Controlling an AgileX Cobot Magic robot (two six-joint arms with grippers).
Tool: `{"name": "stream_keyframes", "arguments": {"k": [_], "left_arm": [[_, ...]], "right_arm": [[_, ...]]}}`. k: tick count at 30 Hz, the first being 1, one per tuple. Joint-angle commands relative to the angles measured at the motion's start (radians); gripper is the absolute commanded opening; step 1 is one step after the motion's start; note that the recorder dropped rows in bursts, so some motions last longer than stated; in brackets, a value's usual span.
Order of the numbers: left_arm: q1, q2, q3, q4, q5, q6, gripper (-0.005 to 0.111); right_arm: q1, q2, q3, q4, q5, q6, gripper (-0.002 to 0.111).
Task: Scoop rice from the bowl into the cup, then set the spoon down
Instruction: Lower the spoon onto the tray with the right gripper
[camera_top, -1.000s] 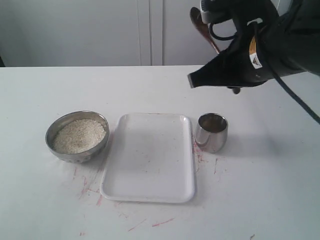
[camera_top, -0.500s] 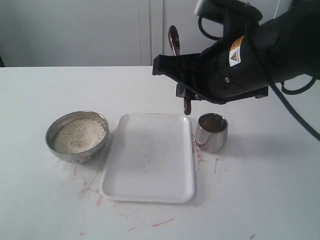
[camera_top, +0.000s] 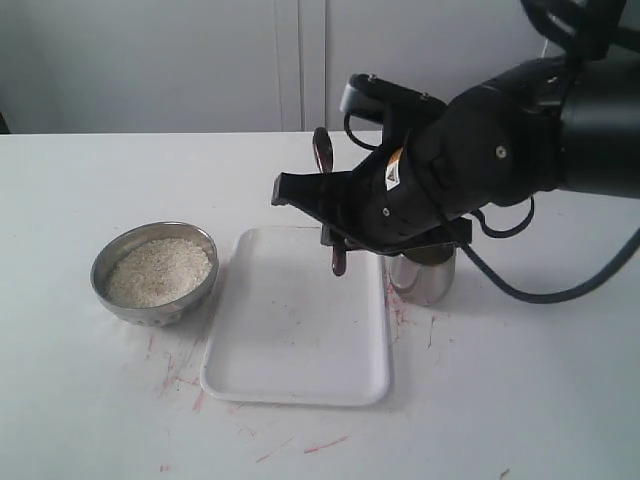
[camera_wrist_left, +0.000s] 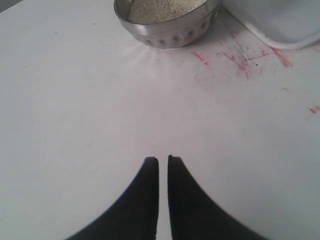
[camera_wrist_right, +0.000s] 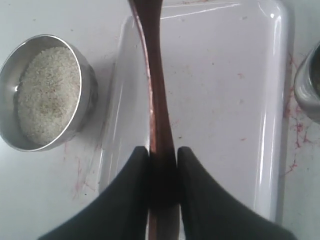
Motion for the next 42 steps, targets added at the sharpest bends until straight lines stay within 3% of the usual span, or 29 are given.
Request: {"name": "stream_keyframes", "arguments": {"k": [1,12,42], "left_arm": [[-0.007,-0.003,0.009,0.000,0.041,-0.006,0.014],[-0.007,-0.003,0.009,0.000,0.041,-0.006,0.014],[-0.007,-0.003,0.009,0.000,0.041,-0.006,0.014]], "right_arm": [[0.001,0.063,-0.003,0.001,-0.056,-0.006,0.000],[0.001,0.202,-0.003,0.023,-0.123,-0.007,0.000],[0.061,0.285,-0.003,0.074,-0.119,-0.009,0.000]]}}
